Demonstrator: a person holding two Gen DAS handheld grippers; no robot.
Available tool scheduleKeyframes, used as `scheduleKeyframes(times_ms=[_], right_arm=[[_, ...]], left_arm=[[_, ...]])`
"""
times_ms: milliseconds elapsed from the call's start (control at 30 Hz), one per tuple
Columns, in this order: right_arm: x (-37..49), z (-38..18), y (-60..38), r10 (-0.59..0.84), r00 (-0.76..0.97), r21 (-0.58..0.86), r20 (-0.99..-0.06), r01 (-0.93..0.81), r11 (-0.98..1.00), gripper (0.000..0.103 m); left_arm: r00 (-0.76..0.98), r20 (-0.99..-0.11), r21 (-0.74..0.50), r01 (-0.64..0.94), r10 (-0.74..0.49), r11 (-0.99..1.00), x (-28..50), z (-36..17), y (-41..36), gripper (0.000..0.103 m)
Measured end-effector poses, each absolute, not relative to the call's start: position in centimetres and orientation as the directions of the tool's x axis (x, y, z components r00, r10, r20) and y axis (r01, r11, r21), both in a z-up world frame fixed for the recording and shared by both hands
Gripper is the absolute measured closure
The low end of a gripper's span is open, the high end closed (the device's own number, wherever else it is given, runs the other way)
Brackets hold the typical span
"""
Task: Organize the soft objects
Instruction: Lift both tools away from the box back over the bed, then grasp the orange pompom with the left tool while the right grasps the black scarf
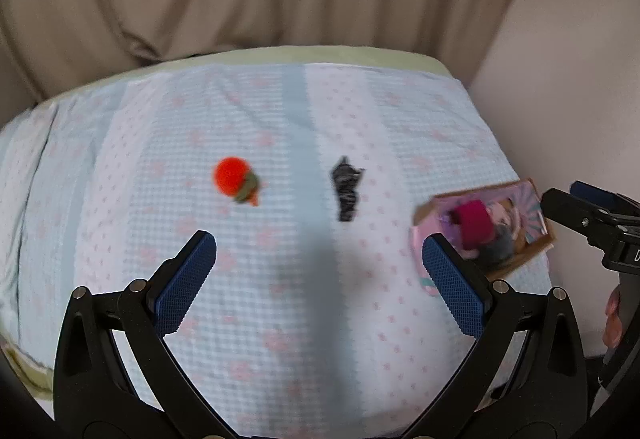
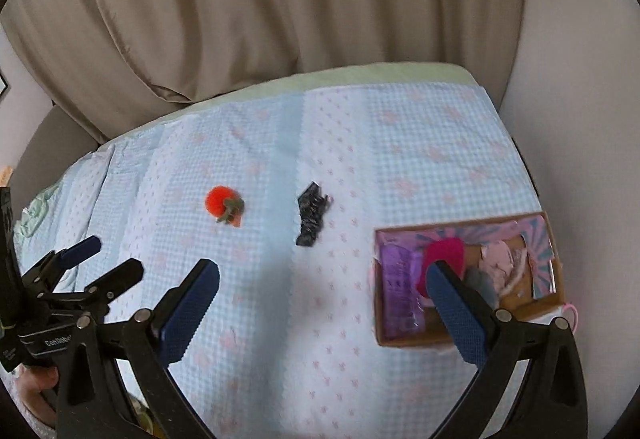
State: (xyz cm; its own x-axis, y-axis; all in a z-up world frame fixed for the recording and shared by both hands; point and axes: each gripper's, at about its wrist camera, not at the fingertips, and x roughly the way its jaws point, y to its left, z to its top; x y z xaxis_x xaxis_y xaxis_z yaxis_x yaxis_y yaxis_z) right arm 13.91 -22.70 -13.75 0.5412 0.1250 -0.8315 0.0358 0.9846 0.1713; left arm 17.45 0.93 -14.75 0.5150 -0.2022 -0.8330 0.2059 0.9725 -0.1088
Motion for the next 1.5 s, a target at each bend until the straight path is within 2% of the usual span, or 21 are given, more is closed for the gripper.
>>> scheduleKeyframes(times_ms=[100,233,367,700,867,1100,1167,1267,1300,1367,1400,1433,1500], right_arm=[[15.0,-14.6,-20.1,0.100,0.541,0.138,-0.835,0.030,0.990,0.000],[16.7,-17.3,-17.6,0.130,0.517,0.180,-0.846,0.047,0.983,0.000],[18.5,-20.8,-15.4,0.096,0.503,0.156,-0.859,0.078,0.985,0.000],[23.9,-32.0,-13.9,0.018,0.481,0.083,-0.877,0.113,0.990,0.000],[25.8,-37.8,-14.3,-0.009,0.467,0.054,-0.884,0.121,0.991,0.000],[28.6,-43.1,-14.7,-0.008,0.487,0.048,-0.873,0.103,0.993,0.002],[29.6,-43.9,-14.6,-0.005,0.492,0.047,-0.871,0.094,0.994,0.007],[30.9,-45.0,-14.4,-0.007,0.499,0.044,-0.866,0.090,0.995,0.019],[31.2,-45.2,-14.4,-0.011,0.503,0.043,-0.864,0.095,0.995,0.025],[31.8,-45.4,-14.4,-0.022,0.514,0.042,-0.857,0.113,0.993,0.034],[31.9,-45.5,-14.5,-0.025,0.521,0.044,-0.853,0.120,0.992,0.040],[32.1,-45.5,-14.5,-0.027,0.528,0.047,-0.849,0.127,0.991,0.049],[32.5,-45.4,-14.4,-0.037,0.535,0.041,-0.844,0.134,0.990,0.060]], left_arm=[[0.518,-0.834,-0.123,0.162,-0.191,0.979,18.7,-15.9,4.3,0.000],[0.511,-0.840,-0.143,0.119,-0.184,0.983,21.1,-18.1,8.2,0.000],[0.470,-0.847,-0.220,0.118,-0.249,0.968,24.5,-22.0,10.8,0.000],[0.404,-0.849,-0.292,0.178,-0.340,0.940,32.0,-35.7,10.5,0.000],[0.414,-0.847,-0.287,0.173,-0.334,0.942,34.4,-42.2,9.7,0.001],[0.497,-0.806,-0.277,0.162,-0.321,0.947,36.9,-45.7,10.1,0.004],[0.512,-0.796,-0.275,0.169,-0.323,0.946,37.9,-46.1,10.0,0.006],[0.525,-0.786,-0.268,0.187,-0.326,0.945,39.1,-46.6,9.6,0.010],[0.530,-0.783,-0.263,0.193,-0.326,0.945,39.3,-46.6,9.4,0.013],[0.541,-0.778,-0.249,0.202,-0.320,0.947,39.7,-46.7,9.2,0.027],[0.543,-0.777,-0.245,0.204,-0.318,0.948,39.8,-46.7,9.1,0.037],[0.543,-0.778,-0.240,0.204,-0.314,0.949,39.9,-46.7,9.0,0.047],[0.547,-0.779,-0.231,0.205,-0.307,0.951,40.1,-46.6,9.0,0.057]])
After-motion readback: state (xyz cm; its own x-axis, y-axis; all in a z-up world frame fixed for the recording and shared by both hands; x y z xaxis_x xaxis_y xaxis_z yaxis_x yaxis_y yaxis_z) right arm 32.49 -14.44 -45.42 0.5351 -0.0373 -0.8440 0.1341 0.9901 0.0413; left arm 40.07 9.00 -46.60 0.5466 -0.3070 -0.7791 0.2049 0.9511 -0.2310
